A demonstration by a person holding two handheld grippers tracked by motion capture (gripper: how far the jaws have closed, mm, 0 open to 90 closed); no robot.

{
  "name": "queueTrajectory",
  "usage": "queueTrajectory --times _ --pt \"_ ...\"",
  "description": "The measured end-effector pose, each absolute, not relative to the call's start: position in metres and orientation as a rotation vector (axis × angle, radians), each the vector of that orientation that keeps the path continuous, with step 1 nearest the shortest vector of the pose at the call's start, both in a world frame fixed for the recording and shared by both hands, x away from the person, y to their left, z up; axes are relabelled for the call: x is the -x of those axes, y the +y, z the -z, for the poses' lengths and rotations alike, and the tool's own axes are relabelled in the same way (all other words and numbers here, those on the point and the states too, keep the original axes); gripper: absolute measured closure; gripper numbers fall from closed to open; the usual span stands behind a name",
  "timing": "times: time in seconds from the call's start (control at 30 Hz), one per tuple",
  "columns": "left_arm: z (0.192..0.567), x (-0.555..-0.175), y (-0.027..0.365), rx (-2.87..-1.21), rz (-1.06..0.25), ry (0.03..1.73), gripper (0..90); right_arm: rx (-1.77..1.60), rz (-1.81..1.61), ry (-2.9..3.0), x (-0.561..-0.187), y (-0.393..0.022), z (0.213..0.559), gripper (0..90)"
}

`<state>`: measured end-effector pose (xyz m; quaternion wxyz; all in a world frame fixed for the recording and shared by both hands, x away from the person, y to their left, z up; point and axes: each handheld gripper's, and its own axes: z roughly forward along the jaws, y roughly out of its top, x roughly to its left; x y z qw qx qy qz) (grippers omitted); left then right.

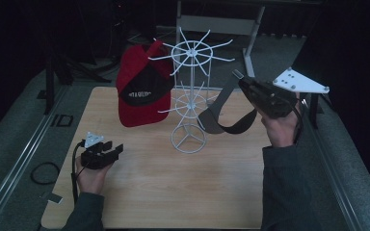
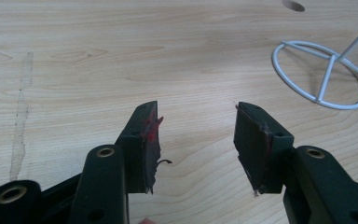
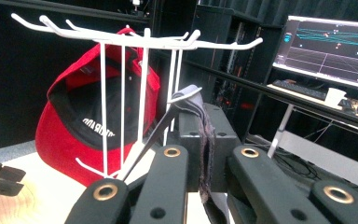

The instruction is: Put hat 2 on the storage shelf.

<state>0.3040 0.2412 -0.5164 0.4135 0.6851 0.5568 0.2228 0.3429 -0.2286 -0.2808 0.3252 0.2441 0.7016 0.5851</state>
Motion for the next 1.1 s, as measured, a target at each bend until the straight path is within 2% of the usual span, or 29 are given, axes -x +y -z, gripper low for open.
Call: queueTrajectory --times 1.1 --pt "0.517 -0.305 0.242 -1.718 -0.553 1.406 50.8 -0.61 -1.598 1.778 -0.337 -0.229 0.258 87.8"
